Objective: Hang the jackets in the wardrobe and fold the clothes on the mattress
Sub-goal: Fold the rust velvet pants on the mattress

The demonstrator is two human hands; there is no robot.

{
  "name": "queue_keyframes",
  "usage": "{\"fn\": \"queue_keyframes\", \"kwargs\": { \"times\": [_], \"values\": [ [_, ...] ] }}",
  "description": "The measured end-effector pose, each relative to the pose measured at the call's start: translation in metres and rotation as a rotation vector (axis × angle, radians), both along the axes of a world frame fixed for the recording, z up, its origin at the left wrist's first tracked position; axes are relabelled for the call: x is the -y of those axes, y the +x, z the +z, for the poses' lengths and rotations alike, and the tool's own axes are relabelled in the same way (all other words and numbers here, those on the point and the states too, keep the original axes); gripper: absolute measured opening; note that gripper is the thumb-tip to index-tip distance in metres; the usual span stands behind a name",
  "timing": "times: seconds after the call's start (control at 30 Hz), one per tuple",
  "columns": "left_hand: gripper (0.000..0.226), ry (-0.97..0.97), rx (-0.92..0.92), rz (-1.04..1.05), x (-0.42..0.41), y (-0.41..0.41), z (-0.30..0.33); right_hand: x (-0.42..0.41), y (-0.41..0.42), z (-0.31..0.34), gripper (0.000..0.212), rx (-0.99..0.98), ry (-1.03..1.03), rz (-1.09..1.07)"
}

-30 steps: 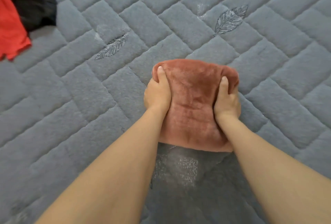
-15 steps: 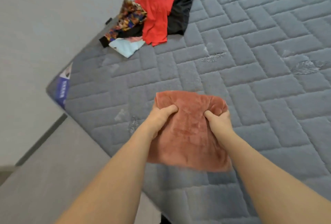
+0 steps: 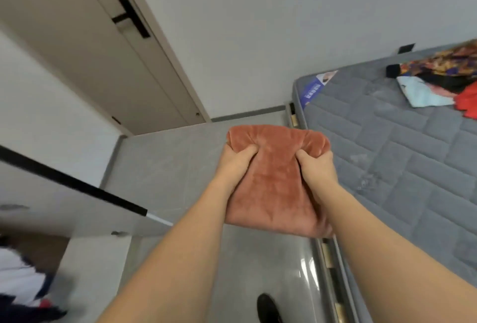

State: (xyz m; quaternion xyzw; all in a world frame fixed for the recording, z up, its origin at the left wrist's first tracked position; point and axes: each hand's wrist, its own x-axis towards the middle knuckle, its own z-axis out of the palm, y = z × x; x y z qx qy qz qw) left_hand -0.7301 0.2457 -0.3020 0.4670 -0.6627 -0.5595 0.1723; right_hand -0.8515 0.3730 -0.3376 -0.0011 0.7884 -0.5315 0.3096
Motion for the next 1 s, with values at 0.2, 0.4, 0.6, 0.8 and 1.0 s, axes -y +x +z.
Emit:
{"fn": "queue_keyframes", "kwargs": {
  "times": [0.2,0.4,0.6,0.8,1.0],
  "values": [
    [0.038,-0.064,-0.027,0.349,0.100,0.150,0.065,0.149,0.114,0.057,0.079,-0.018,-0.137,0.315],
    [0.031,-0.198,-0.047,0.683,0.146,0.281,0.145,0.254,0.233,0.124,0.070,-0.060,-0.283,0.602],
    [0.042,-0.312,-0.049,1.028,0.133,0.404,0.225,0.302,0.357,0.199,0.062,-0.045,-0.427,0.901],
    [0.055,-0.445,-0.087,1.322,0.099,0.511,0.300,0.321,0.483,0.277,0.078,-0.014,-0.598,1.189],
    [0.035,-0.571,-0.169,1.474,0.075,0.623,0.364,0.330,0.614,0.352,0.068,-0.010,-0.772,1.379]
  ]
}}
